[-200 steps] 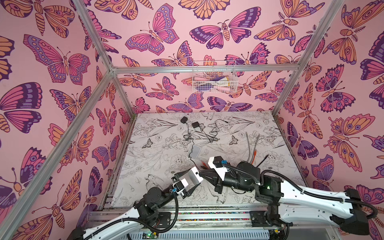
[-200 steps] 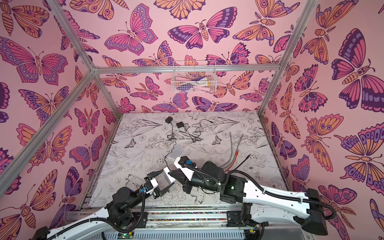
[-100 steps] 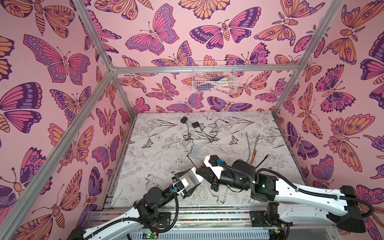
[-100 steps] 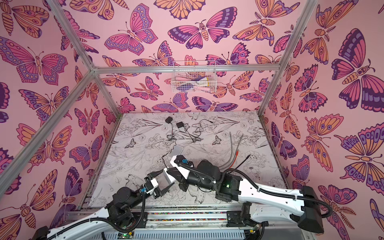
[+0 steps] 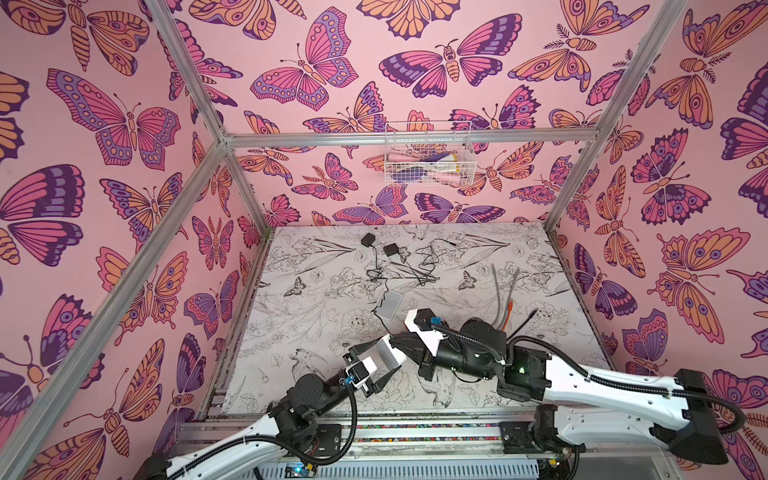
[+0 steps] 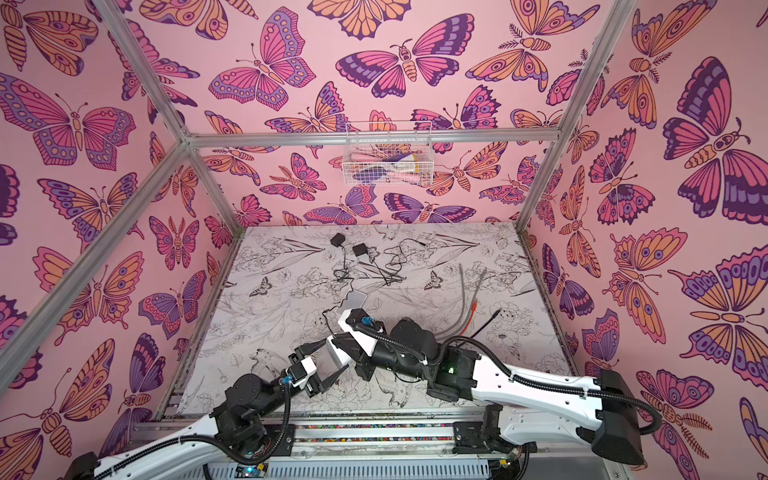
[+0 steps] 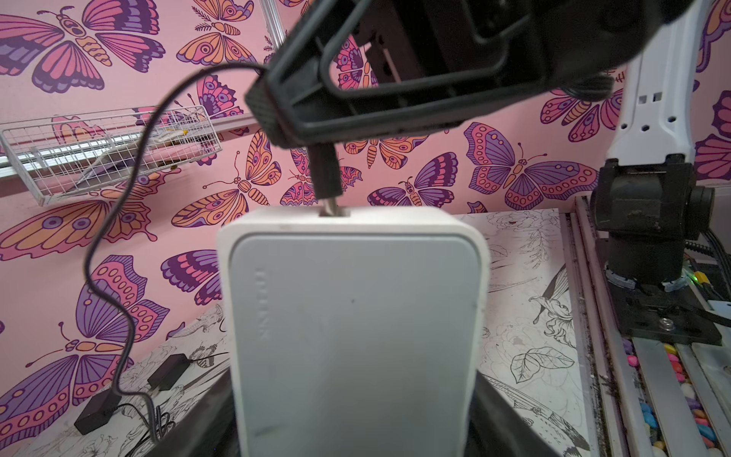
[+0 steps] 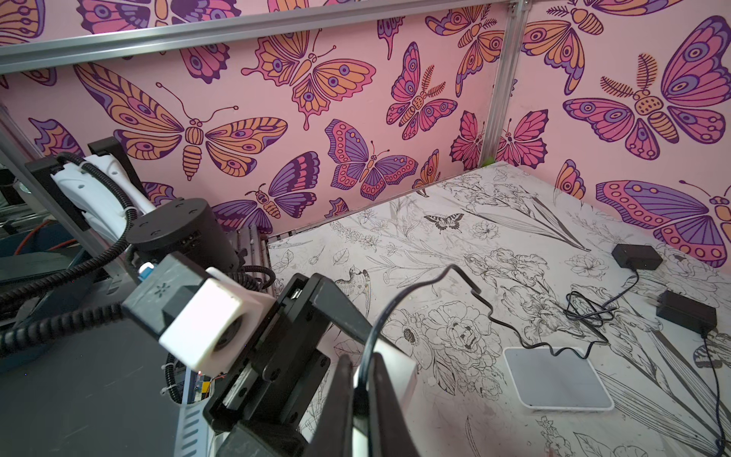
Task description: Insert the plug into the switch port
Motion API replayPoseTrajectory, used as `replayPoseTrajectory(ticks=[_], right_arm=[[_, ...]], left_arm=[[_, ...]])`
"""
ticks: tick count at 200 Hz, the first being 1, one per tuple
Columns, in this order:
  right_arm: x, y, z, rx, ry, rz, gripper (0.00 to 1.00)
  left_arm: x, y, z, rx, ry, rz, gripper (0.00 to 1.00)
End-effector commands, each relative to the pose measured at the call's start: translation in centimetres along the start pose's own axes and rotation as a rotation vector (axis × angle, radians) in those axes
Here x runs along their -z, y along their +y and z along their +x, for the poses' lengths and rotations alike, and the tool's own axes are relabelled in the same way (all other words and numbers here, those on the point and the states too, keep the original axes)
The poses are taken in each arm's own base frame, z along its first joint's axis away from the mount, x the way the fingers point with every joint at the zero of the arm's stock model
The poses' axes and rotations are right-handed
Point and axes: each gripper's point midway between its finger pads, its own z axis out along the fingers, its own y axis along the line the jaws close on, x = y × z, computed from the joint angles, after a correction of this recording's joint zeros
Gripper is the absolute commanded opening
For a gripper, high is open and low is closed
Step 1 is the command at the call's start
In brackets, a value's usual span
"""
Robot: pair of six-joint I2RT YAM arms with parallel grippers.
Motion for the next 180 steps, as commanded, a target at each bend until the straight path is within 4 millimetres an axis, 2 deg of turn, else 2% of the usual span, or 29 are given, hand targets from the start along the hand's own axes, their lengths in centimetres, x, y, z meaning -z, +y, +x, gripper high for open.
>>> replayPoseTrajectory(ticks=[1,80,120,180], right_arm=[[-0.1,0.0,-0.4,-0.01,-0.009,-0.003,0.0],[-0.8,-0.6,4.1,-0.065,0.077,0.013,0.0],[-0.7,-0.7,5.4,-0.086,0.099,0.015,0.0],[-1.2,-1.4,8.0,-0.113,0.137,0.051,0.0]], left_arm=[[0.5,-0.1,0.3,0.004,-0.027,-0.014,0.0],[0.3,0.3,-0.6,0.045,-0.029,-0.016,0.0],[0.3,0.7,-0.8,0.065,-0.031,-0.036,0.0],[0.7,1.0,-2.7,0.108,-0.102,-0.04,0.0]])
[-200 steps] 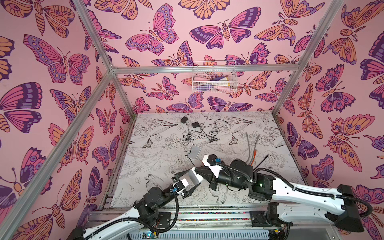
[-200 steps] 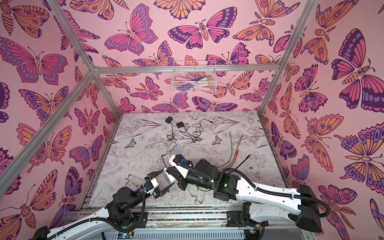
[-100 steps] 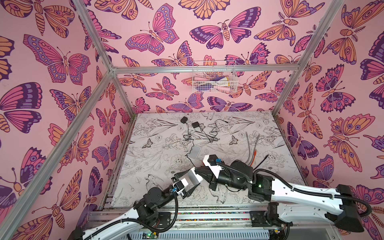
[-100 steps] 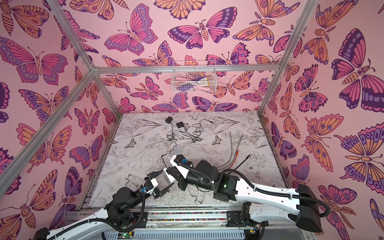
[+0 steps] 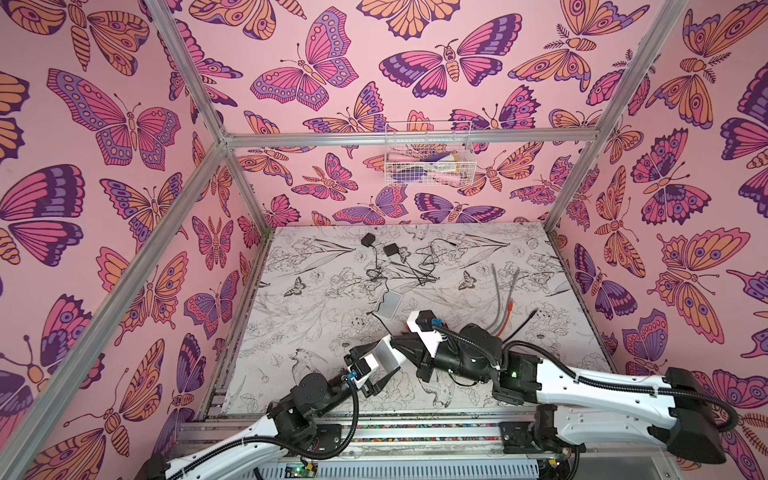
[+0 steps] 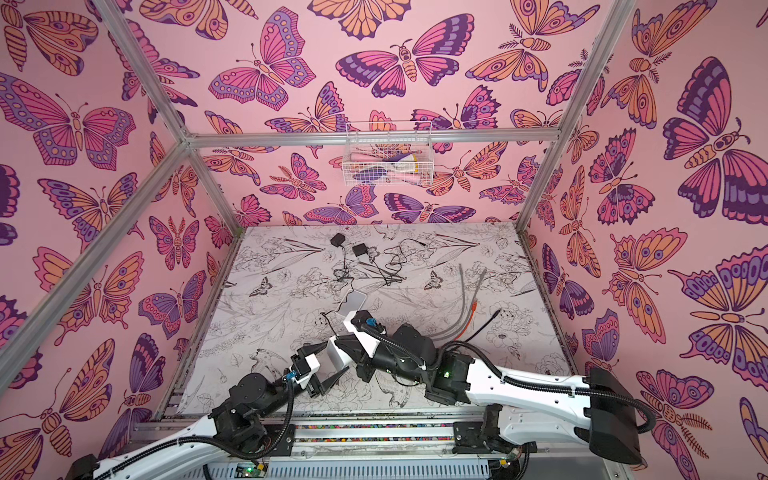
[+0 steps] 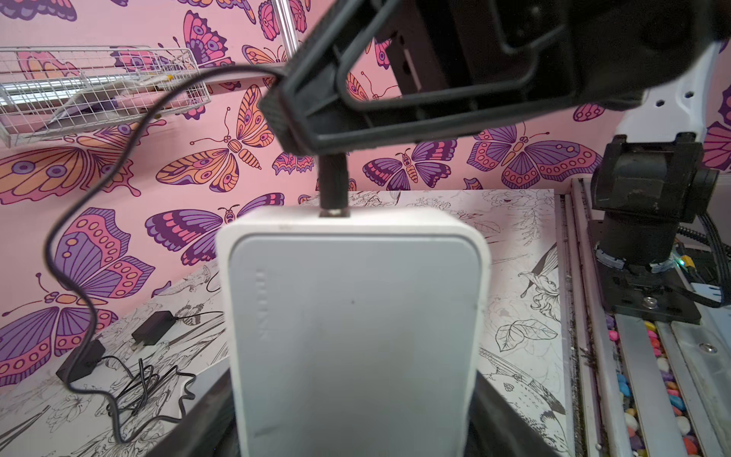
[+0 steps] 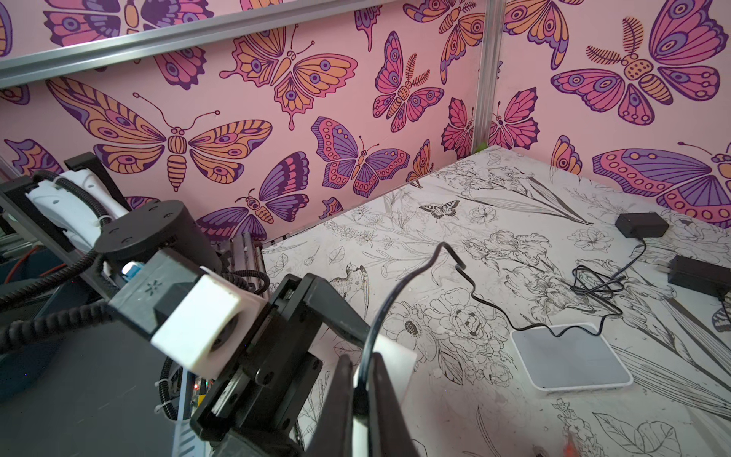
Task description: Insert the plug into the switch port
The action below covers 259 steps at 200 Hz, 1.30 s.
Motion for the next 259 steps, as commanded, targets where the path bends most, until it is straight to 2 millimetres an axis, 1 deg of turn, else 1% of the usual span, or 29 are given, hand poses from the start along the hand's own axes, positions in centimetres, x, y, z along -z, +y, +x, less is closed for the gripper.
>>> replayPoseTrajectory(ticks=[1,43,83,119,202,259], right_arm=[[-0.4,-0.8,5.3,-0.027,0.153,0.026,0.0],[-0.9,-1.3,6.5,-0.043,0.169,0.045,0.0],[-1.4,-1.7,8.5,-0.062,0.22,0.058,0.0],[-1.1,-2.2,10.0,-0.077,0.246,0.081,0.0],[-1.5,-2.3,12.7,-0.12,0.295,0.077,0.0],[-1.7,-2.5,14.4,-0.146,0.323,0.078,0.0]], left_arm=[[0.8,0.9,-4.8,0.036,-0.192,-0.032,0.0],[0.9,0.8,-5.8,0.044,-0.219,-0.016,0.0],[1.2,0.9,-6.7,0.056,-0.253,-0.015,0.0],[1.9,1.2,-7.5,0.069,-0.295,-0.029,0.0],[2.3,1.5,-9.1,0.099,-0.337,-0.032,0.0],[3.1,2.3,-10.1,0.119,-0.382,-0.069,0.0]])
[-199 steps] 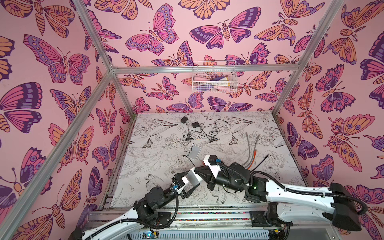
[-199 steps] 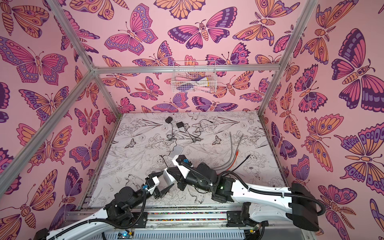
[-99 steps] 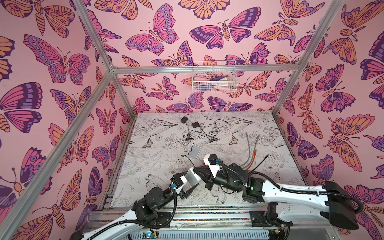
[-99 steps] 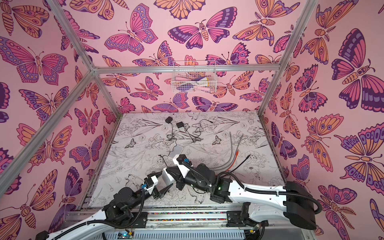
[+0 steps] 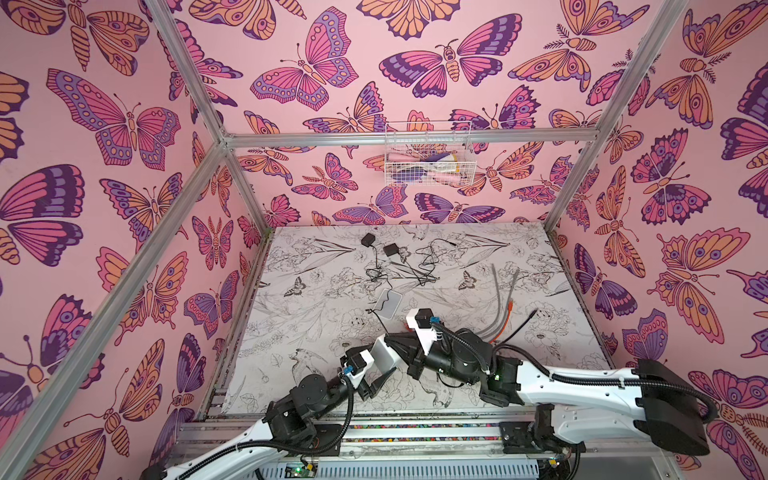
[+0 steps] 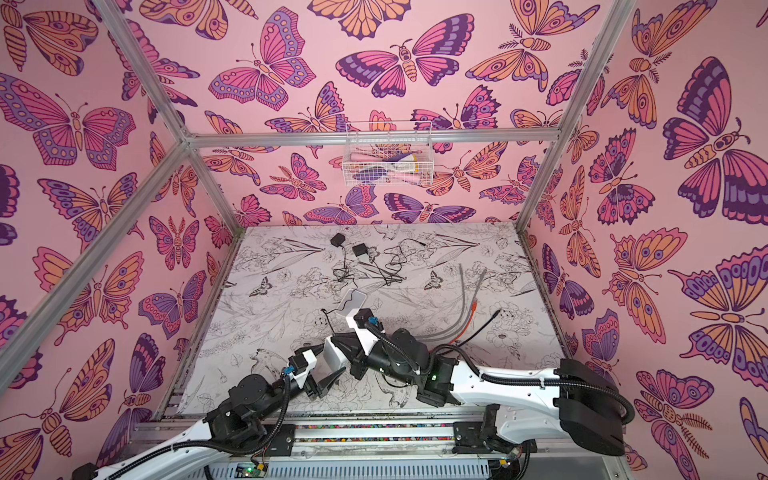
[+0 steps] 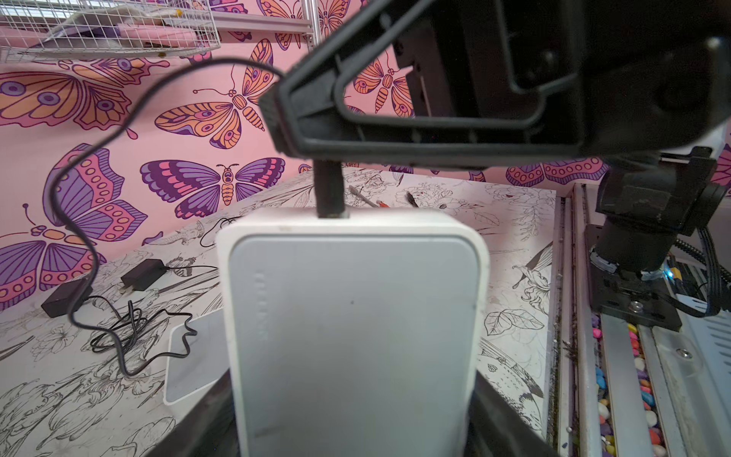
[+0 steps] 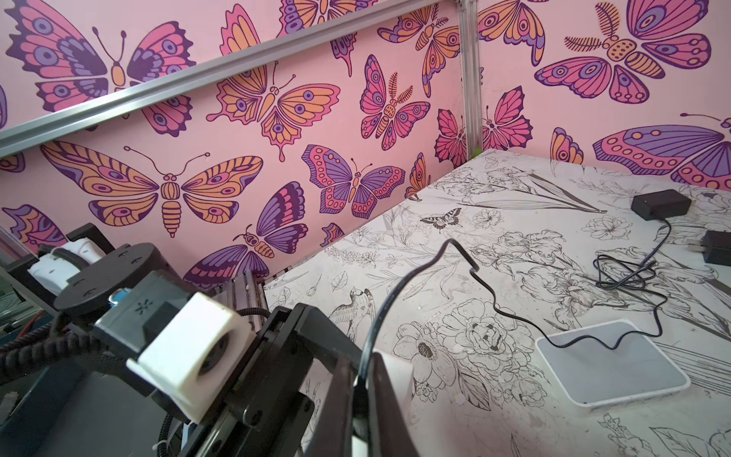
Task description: Insert the plug into the switch port
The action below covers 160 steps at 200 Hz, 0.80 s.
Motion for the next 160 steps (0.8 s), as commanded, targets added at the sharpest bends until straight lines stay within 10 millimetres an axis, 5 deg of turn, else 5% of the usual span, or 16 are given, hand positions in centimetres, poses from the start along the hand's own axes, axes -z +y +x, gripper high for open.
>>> replayPoseTrajectory(ticks=[1,160], right_arm=[[1.4,-3.0,12.4,-0.014,0.398,0.083,0.0],[1.7,-4.5,17.8,-0.078,0.49,0.129,0.0]], left_arm=[[2.9,0.6,-11.5,0.012,-0.444,-0.011,0.0],[4.8,1.5,-14.0,0.021,-0.542,-0.049,0.0]])
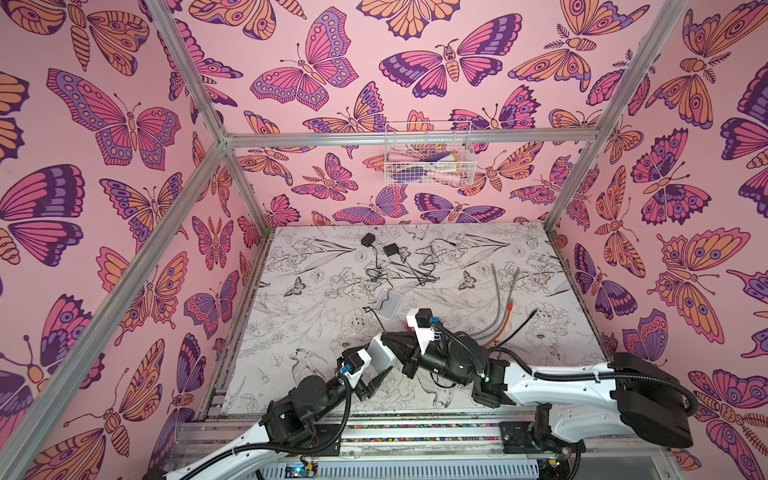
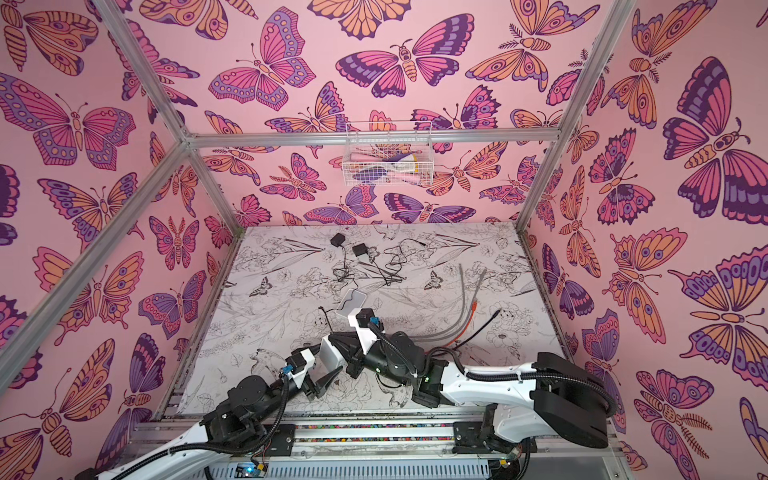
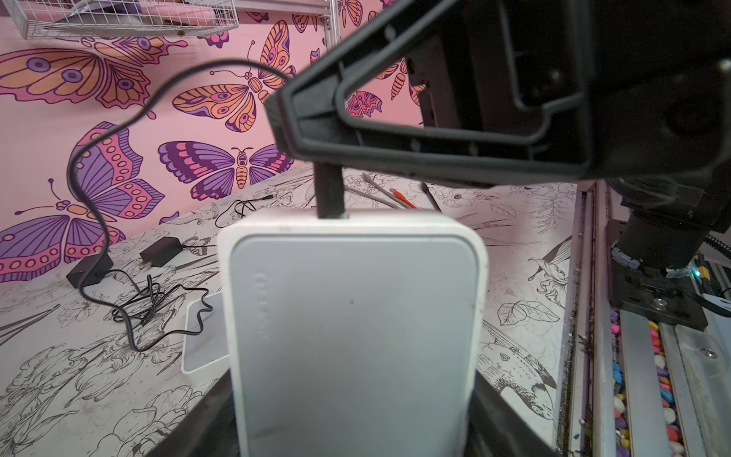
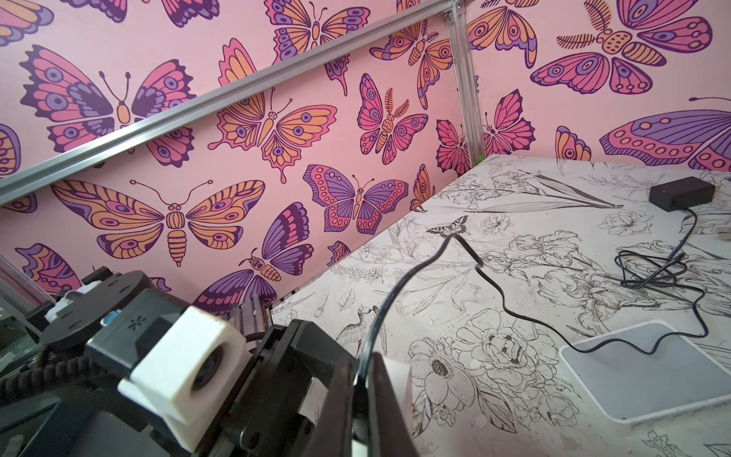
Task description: Insert the plug into the switch port
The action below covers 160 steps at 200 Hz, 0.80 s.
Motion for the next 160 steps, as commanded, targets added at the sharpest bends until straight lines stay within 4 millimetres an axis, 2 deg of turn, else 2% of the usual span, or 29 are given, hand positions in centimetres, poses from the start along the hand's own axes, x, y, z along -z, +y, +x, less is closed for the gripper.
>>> replayPoseTrajectory(ticks=[1,160], right_arm=[[3.9,-5.2,16.3,0.0,0.547,0.157,0.0],[4.0,-5.8,19.5,0.014,0.613,0.186,0.0]], left_arm=[[4.7,0.6,-14.6,0.019,-0.575,0.003,0.0],[6.4,0.9,-17.5,-0.006,-0.667,-0.01,0.0]])
